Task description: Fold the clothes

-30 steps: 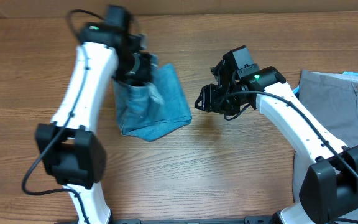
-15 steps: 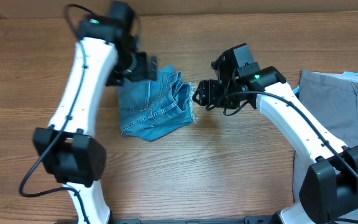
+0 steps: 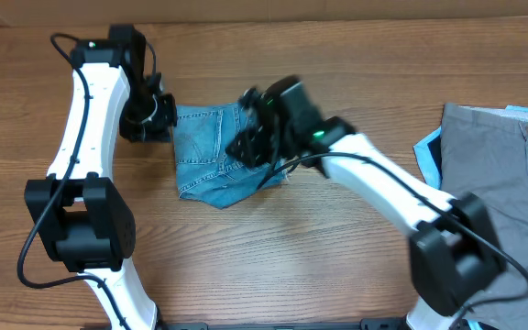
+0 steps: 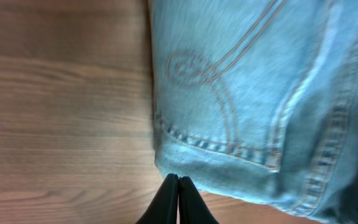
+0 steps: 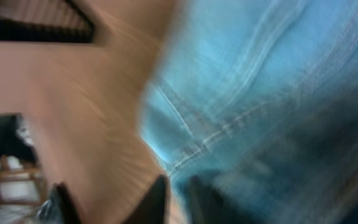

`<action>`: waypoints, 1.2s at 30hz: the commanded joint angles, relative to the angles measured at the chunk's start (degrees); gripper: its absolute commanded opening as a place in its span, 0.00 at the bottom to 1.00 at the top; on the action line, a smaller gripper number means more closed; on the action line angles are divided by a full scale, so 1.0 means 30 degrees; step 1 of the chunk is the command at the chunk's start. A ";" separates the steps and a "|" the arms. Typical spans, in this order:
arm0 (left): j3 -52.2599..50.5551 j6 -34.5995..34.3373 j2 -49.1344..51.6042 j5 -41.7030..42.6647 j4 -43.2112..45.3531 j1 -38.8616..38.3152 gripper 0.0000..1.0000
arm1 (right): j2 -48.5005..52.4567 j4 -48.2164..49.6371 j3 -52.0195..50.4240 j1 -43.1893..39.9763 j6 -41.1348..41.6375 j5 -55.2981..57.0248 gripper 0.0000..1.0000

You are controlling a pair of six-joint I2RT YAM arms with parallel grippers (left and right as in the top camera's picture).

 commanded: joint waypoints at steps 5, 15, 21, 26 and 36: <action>-0.2106 0.0809 0.0109 0.0262 0.1333 0.0087 0.35 | 0.3606 -0.4561 -0.0095 -0.1770 0.6266 0.5311 0.10; -0.2667 0.2324 0.0109 0.3388 0.3293 0.0051 0.71 | 0.4073 -0.4590 -0.0146 -0.2871 0.3730 0.3089 0.11; -0.5595 0.2521 0.0182 0.3687 0.6186 0.0051 0.95 | 0.2630 -0.4932 0.0087 -0.2936 0.2805 0.2936 0.17; -0.9005 0.3716 0.0182 0.8036 1.0040 0.0051 0.98 | 0.2616 -0.4874 0.0000 -0.2936 0.2812 0.2645 0.18; -1.1613 0.4830 0.0182 1.1096 1.3231 -0.0998 0.13 | 0.2608 -0.4736 0.0000 -0.2936 0.2812 0.2652 0.17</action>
